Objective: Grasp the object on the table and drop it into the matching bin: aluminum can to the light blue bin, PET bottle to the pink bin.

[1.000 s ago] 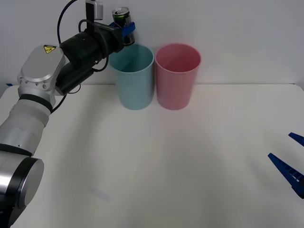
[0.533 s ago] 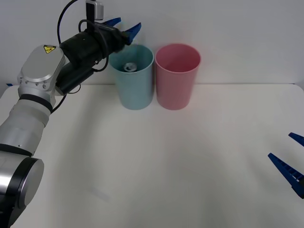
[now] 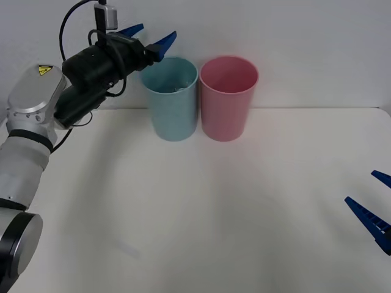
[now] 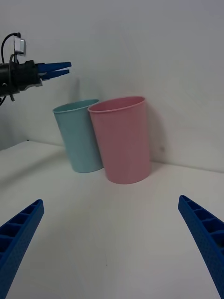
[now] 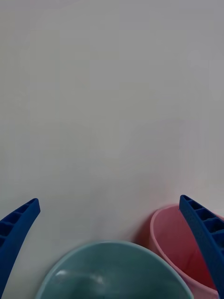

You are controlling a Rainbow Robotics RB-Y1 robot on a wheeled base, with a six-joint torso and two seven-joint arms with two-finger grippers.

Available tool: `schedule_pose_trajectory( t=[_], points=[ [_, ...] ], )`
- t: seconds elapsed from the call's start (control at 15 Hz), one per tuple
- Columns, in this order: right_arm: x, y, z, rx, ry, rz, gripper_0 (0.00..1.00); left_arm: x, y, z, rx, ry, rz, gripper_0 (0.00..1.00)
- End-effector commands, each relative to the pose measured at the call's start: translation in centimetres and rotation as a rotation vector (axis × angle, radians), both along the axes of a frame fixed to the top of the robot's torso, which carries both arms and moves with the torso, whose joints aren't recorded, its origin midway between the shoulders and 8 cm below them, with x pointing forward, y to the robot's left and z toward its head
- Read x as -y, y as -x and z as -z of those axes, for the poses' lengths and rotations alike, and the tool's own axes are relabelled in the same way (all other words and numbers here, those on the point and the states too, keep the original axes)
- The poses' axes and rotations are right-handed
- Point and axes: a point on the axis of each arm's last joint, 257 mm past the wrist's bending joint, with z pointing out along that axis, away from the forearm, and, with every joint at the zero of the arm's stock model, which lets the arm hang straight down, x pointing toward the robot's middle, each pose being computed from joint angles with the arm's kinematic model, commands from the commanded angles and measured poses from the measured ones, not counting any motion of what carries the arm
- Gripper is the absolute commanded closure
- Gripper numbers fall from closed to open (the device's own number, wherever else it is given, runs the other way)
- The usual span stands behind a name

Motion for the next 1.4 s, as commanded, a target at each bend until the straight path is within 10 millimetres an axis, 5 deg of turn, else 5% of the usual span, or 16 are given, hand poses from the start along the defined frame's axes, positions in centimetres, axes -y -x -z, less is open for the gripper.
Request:
schedule_pose_trajectory(
  t=[0.07, 0.8, 1.4],
  points=[
    [0.0, 0.0, 0.0, 0.000, 0.000, 0.000, 0.00, -1.3, 1.8, 0.6, 0.012, 0.026, 0.006, 0.00],
    [0.0, 0.0, 0.0, 0.000, 0.000, 0.000, 0.00, -12.0, 12.5, 3.9, 0.094, 0.008, -0.053, 0.00],
    [0.0, 0.0, 0.0, 0.000, 0.000, 0.000, 0.00, -21.9, 21.9, 8.6, 0.049, -0.168, -0.107, 0.00]
  ],
)
